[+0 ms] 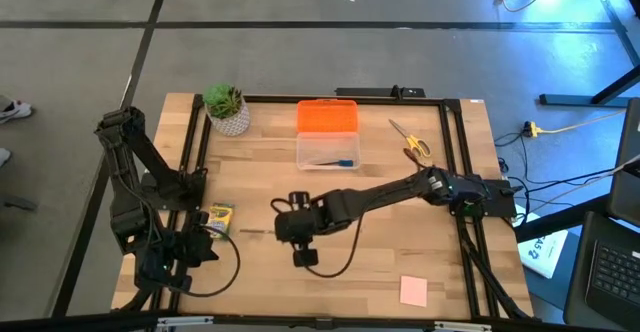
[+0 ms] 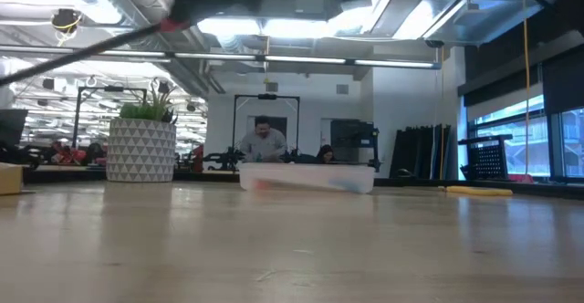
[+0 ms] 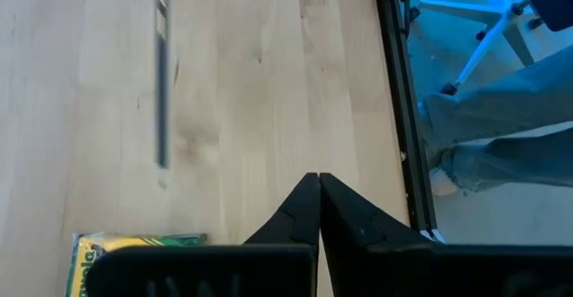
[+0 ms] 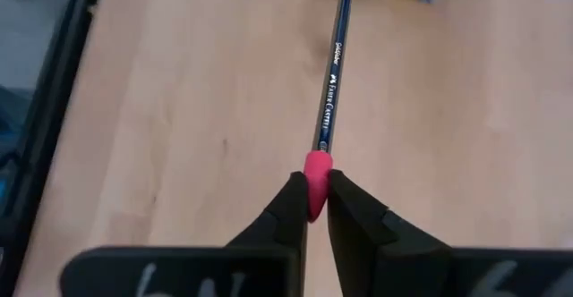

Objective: Pack school essentials
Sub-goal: Put the black pencil into the orange supply box

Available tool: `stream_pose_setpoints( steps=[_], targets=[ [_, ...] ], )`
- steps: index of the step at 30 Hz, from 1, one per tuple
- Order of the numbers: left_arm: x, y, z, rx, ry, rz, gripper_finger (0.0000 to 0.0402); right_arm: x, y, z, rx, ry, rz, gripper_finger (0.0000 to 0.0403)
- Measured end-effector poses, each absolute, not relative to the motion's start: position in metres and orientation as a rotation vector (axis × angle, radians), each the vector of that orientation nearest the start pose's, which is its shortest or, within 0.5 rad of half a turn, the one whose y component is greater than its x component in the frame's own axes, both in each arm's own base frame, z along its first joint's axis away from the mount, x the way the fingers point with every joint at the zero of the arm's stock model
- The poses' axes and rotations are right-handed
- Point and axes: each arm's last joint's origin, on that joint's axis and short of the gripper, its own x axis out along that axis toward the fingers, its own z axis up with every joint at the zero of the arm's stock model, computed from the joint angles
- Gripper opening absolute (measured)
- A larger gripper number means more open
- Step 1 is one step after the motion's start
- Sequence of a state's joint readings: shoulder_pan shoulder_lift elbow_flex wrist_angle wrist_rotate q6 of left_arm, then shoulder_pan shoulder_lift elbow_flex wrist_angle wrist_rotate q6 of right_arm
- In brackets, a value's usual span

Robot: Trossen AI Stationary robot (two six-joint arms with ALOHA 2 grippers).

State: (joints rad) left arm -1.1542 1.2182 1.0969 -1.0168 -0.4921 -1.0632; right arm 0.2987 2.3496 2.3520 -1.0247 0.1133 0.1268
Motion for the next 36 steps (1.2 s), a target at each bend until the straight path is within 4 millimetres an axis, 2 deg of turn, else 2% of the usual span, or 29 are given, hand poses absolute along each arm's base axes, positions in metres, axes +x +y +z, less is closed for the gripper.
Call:
stream_pose_setpoints(
  steps=[8, 15, 26, 36],
  targets=[
    [0.108, -0.189, 0.297, -0.124, 0.877, -0.034, 0.0, 0.455, 0.109, 0.31, -0.118, 1.051, -0.012, 0.0035],
    [0.121, -0.181, 0.298, -0.075, 0.855, 0.007, 0.0, 0.428, 0.069, 0.331, -0.202, 1.195, -0.15, 0.0035],
    [0.146, -0.162, 0.298, -0.059, 0.853, 0.111, 0.0, 0.408, 0.025, 0.343, -0.279, 1.342, -0.19, 0.0035],
    [0.16, -0.146, 0.298, -0.083, 0.832, 0.219, 0.0, 0.395, -0.013, 0.359, -0.271, 1.328, -0.219, 0.0035]
  ],
)
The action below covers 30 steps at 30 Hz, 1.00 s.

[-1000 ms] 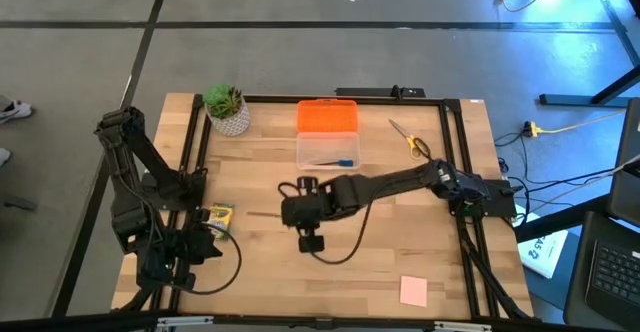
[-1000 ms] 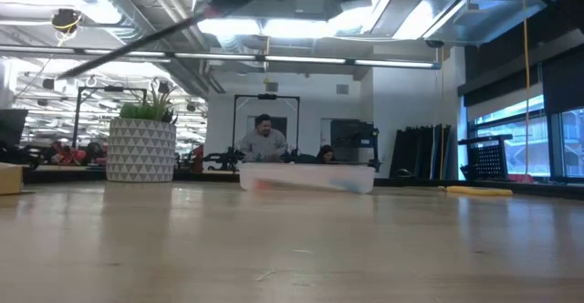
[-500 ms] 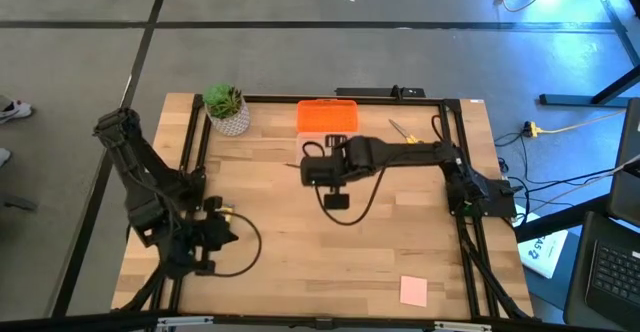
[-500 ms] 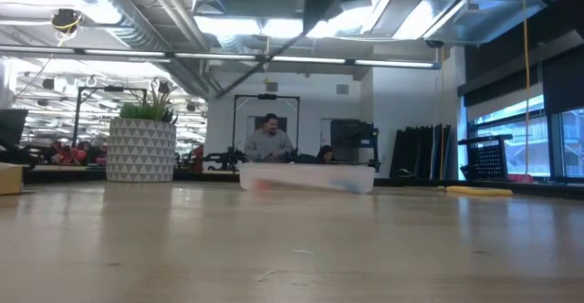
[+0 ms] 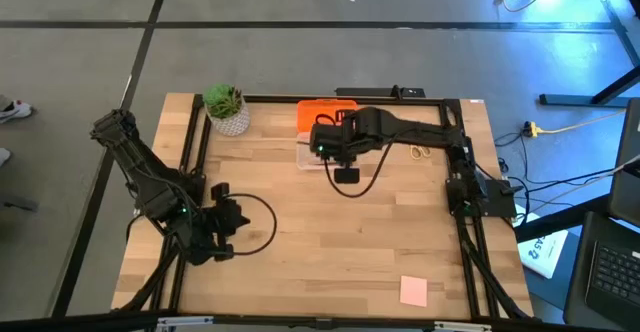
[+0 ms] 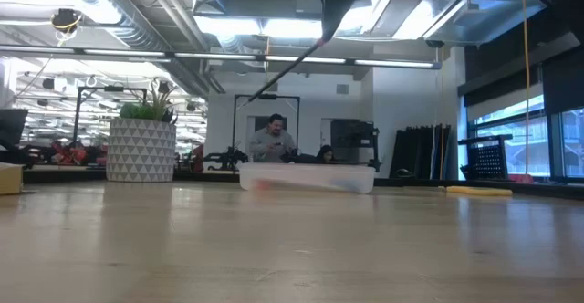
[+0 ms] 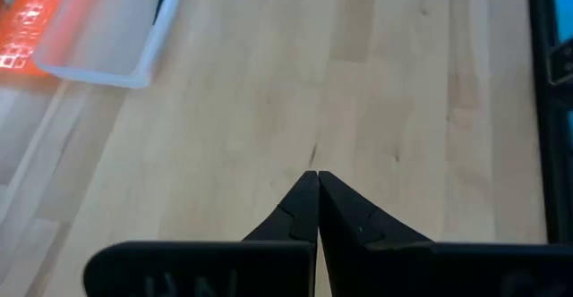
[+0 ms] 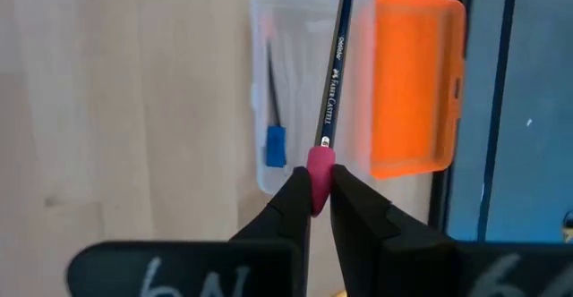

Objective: Pack school essentials
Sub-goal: Put the black pencil into the orange supply box

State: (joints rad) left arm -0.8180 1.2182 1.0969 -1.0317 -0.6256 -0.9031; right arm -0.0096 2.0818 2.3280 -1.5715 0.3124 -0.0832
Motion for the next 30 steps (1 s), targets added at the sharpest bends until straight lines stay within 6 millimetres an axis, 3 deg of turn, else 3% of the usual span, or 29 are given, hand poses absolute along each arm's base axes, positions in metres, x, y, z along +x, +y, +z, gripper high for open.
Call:
stream_pose_setpoints(
  steps=[5, 9, 17, 24, 30],
  targets=[
    [0.165, -0.141, 0.298, -0.091, 0.831, 0.247, 0.0, 0.388, -0.028, 0.354, -0.212, 1.36, -0.205, 0.0035],
    [0.168, -0.137, 0.298, -0.086, 0.83, 0.261, 0.0, 0.38, -0.034, 0.338, -0.202, 1.387, -0.211, 0.0035],
    [0.176, -0.127, 0.298, -0.074, 0.832, 0.304, 0.0, 0.367, -0.049, 0.309, -0.219, 1.213, -0.083, 0.0035],
    [0.181, -0.119, 0.298, -0.077, 0.834, 0.337, 0.0, 0.349, -0.069, 0.271, -0.157, 1.306, -0.078, 0.0035],
    [0.185, -0.114, 0.298, -0.091, 0.832, 0.366, 0.0, 0.352, -0.072, 0.249, -0.198, 1.25, -0.014, 0.0035]
  ],
)
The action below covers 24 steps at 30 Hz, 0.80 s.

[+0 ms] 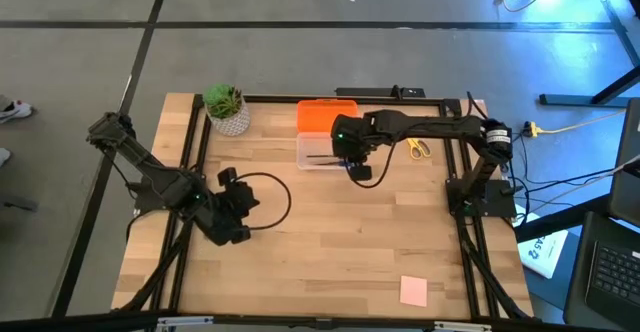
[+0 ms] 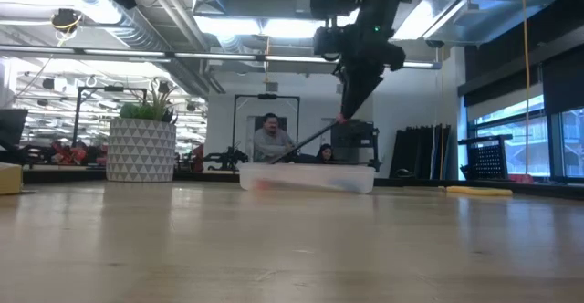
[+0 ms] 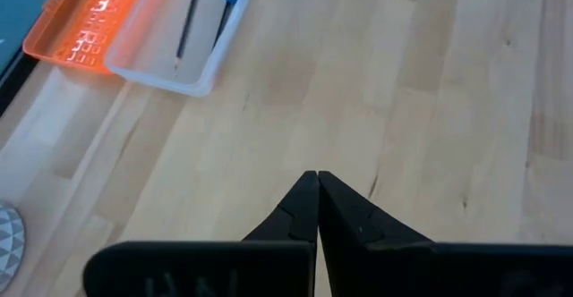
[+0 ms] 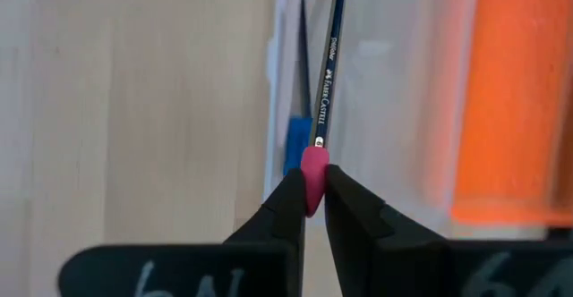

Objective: Pack school essentials
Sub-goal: Put the black pencil into the orange supply box

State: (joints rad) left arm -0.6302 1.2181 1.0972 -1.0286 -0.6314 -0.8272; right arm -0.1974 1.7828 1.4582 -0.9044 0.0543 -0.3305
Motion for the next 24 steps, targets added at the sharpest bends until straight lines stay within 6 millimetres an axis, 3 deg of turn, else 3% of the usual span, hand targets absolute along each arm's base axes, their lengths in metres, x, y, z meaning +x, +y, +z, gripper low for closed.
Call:
stream_pose_setpoints(
  steps=[12, 24],
  targets=[
    [0.188, -0.108, 0.298, -0.105, 0.831, 0.395, 0.0, 0.351, -0.078, 0.221, -0.233, 1.192, 0.035, 0.0035],
    [0.189, -0.107, 0.298, -0.106, 0.831, 0.398, 0.0, 0.349, -0.091, 0.219, -0.159, 1.169, 0.07, 0.0035]
  ],
)
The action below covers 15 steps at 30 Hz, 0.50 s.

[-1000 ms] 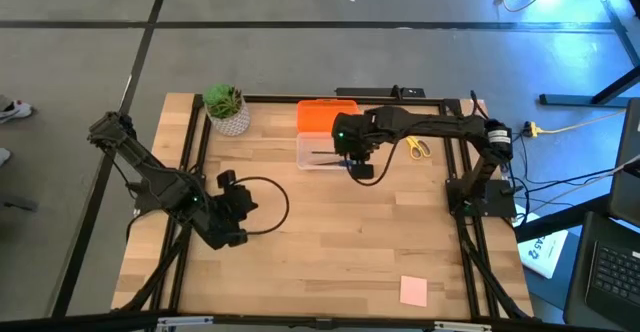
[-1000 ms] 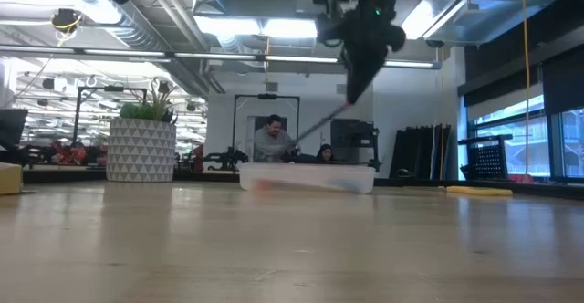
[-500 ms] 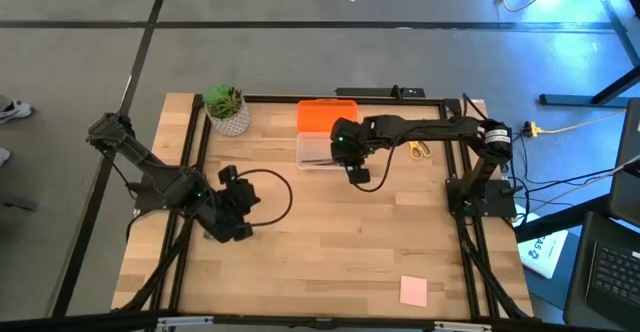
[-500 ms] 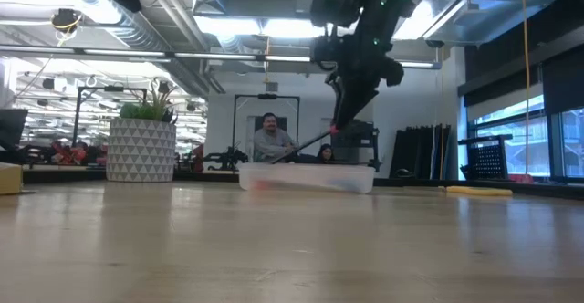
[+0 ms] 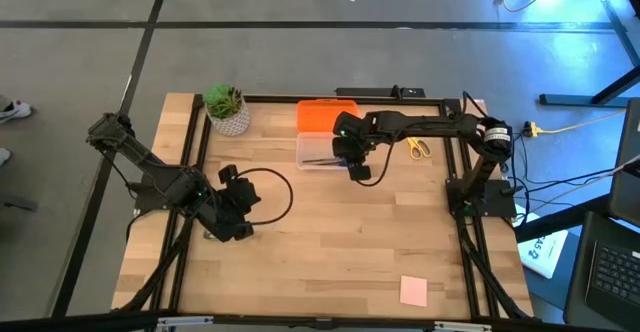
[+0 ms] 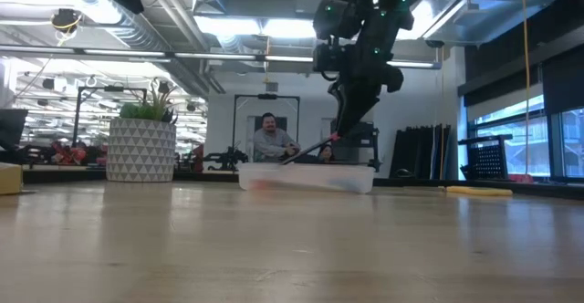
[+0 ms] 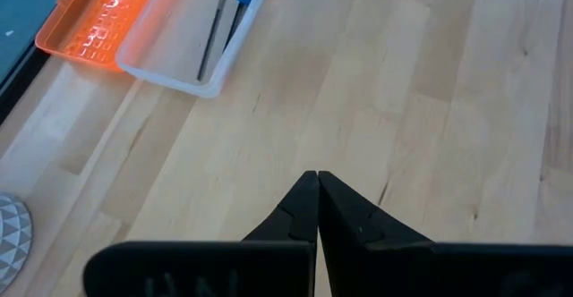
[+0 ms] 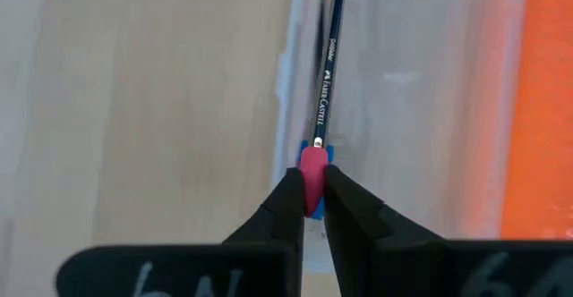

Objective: Pack school essentials
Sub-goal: Put the black pencil into the orange supply box

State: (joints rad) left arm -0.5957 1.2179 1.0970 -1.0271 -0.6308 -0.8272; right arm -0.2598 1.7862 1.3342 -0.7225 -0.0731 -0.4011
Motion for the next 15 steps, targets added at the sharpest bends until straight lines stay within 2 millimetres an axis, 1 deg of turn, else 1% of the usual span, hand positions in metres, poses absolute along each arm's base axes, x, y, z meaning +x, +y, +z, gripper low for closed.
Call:
stream_pose_setpoints(
  steps=[3, 10, 15],
  targets=[
    [0.1889, -0.1074, 0.2982, -0.107, 0.831, 0.398, 0.0, 0.3491, -0.0907, 0.2177, -0.147, 1.167, 0.092, 0.0035],
    [0.1889, -0.1074, 0.2981, -0.107, 0.831, 0.398, 0.0, 0.3499, -0.0908, 0.216, -0.185, 1.168, 0.12, 0.0036],
    [0.1889, -0.1074, 0.2981, -0.107, 0.831, 0.398, 0.0, 0.3496, -0.0917, 0.216, -0.183, 1.168, 0.118, 0.0055]
  ],
)
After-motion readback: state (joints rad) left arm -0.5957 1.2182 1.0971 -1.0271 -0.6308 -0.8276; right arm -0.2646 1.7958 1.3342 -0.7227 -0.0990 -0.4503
